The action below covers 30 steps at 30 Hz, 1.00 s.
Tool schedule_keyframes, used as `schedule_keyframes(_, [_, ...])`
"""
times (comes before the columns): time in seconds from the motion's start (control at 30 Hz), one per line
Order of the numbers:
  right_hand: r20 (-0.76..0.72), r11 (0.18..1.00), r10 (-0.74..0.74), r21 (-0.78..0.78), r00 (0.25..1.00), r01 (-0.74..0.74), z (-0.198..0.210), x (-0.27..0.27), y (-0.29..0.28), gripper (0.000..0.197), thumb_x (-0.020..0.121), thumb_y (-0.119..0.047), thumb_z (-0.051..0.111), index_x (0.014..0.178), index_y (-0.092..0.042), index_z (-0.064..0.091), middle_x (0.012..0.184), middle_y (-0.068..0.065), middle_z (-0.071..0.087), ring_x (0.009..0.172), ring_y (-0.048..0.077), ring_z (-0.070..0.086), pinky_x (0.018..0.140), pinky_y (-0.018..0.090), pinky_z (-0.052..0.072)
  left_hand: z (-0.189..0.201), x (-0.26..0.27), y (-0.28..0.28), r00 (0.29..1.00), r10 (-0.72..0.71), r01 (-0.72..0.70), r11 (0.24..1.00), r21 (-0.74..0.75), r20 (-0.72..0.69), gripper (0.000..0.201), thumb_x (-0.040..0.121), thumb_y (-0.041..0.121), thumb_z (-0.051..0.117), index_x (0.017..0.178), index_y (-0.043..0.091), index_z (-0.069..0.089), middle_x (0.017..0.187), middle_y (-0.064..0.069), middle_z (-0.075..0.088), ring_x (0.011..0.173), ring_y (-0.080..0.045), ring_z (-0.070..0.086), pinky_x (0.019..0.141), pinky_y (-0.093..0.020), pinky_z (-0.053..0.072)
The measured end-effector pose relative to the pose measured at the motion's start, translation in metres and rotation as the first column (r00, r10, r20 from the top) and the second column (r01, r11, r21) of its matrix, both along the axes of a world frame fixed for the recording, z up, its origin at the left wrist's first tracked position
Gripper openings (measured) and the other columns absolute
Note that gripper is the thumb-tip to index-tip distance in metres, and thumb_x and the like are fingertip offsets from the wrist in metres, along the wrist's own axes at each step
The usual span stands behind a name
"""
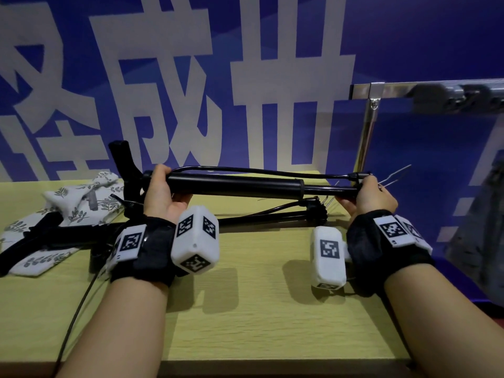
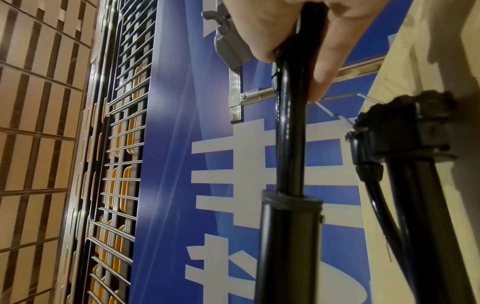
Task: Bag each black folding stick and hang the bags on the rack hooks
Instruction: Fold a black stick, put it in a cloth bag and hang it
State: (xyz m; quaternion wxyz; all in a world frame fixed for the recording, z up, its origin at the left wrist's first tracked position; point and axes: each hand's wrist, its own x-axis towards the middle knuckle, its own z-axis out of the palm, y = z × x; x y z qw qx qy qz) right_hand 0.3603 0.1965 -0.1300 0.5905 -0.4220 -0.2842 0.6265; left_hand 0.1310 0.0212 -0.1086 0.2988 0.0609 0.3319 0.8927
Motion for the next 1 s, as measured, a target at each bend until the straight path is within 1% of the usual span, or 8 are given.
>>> schedule_keyframes(0.1, [0.007,0.999,0.027,-0.03,1.0,-0.027,0.0,-0.003,-0.006,0.012,0.083,-0.011,0.055,0.071,-0.013,0.06,0.081,0.006,0.064,0.089,0.026,0.068,0.068,0.036,0.059,-0.001,0.002,0.002,0.998,0.055,-0.055,0.998,-0.02,-0.009,0.008,0.086,0.014,0.056,0.08,0.011,0.053,0.078,-0.001,0.06,0.071,-0.012,0.062,0.055,-0.024,0.056])
schedule_keyframes(0.2, [0.026,0.997,0.073,-0.006,0.997,-0.073,0.003,-0.004,-0.014,0.013,0.09,-0.009,0.05,0.08,-0.013,0.056,0.08,0.003,0.055,0.102,0.027,0.063,0.053,0.02,0.053,-0.001,0.007,0.007,0.997,0.078,-0.079,0.997,-0.023,-0.022,0.011,0.086,0.012,0.057,0.076,0.012,0.052,0.072,0.002,0.058,0.065,-0.009,0.06,0.051,-0.021,0.054])
schedule_keyframes(0.27, [0.087,0.997,0.077,-0.006,0.993,-0.076,0.003,-0.005,-0.018,0.01,0.09,-0.008,0.052,0.09,-0.01,0.062,0.083,0.001,0.058,0.09,0.018,0.06,0.043,0.015,0.047,-0.002,0.008,0.009,0.996,0.081,-0.082,0.996,-0.03,-0.021,0.013,0.086,0.012,0.057,0.074,0.013,0.051,0.07,0.003,0.056,0.062,-0.008,0.059,0.054,-0.022,0.054])
schedule_keyframes(0.4, [0.066,0.995,0.101,0.006,0.993,-0.101,0.003,-0.01,-0.023,0.021,0.089,-0.012,0.051,0.071,-0.019,0.058,0.086,0.004,0.062,0.08,0.02,0.061,0.056,0.028,0.051,-0.003,0.009,0.009,0.996,0.081,-0.081,0.997,-0.012,-0.035,0.016,0.085,0.012,0.057,0.072,0.013,0.049,0.069,0.002,0.053,0.061,-0.009,0.058,0.057,-0.024,0.055])
schedule_keyframes(0.53, [0.075,0.991,0.132,0.007,0.988,-0.133,0.003,-0.013,-0.027,0.021,0.089,-0.013,0.05,0.072,-0.021,0.059,0.091,0.005,0.065,0.088,0.022,0.063,0.064,0.032,0.053,-0.004,0.011,0.01,0.996,0.071,-0.071,0.997,-0.004,-0.05,0.016,0.086,0.012,0.056,0.072,0.013,0.049,0.07,0.002,0.053,0.062,-0.01,0.058,0.057,-0.024,0.055])
schedule_keyframes(0.67, [0.122,0.987,0.161,0.005,0.979,-0.163,0.006,-0.015,-0.033,0.023,0.09,-0.015,0.048,0.069,-0.022,0.057,0.078,0.0,0.058,0.074,0.013,0.054,0.071,0.03,0.051,-0.003,0.013,0.011,0.997,0.073,-0.073,0.997,0.014,-0.038,0.016,0.086,0.011,0.056,0.072,0.013,0.048,0.069,0.002,0.053,0.061,-0.009,0.057,0.059,-0.025,0.055])
schedule_keyframes(0.83, [0.125,0.985,0.17,-0.017,0.977,-0.169,0.011,-0.018,-0.04,0.024,0.091,-0.026,0.046,0.069,-0.017,0.049,0.075,0.001,0.05,0.07,0.012,0.048,0.088,0.038,0.052,-0.003,0.017,0.011,0.996,0.078,-0.078,0.997,0.01,-0.032,0.014,0.086,0.011,0.057,0.075,0.012,0.048,0.071,0.0,0.053,0.064,-0.011,0.057,0.067,-0.027,0.057])
schedule_keyframes(1.0, [0.136,0.983,0.186,-0.037,0.973,-0.182,0.013,-0.021,-0.041,0.025,0.091,-0.034,0.041,0.072,-0.019,0.046,0.077,0.001,0.051,0.074,0.016,0.049,0.085,0.038,0.046,-0.002,0.018,0.012,0.997,0.066,-0.066,0.998,0.019,-0.026,0.011,0.086,0.011,0.057,0.078,0.014,0.05,0.071,0.002,0.055,0.061,-0.008,0.058,0.061,-0.025,0.056])
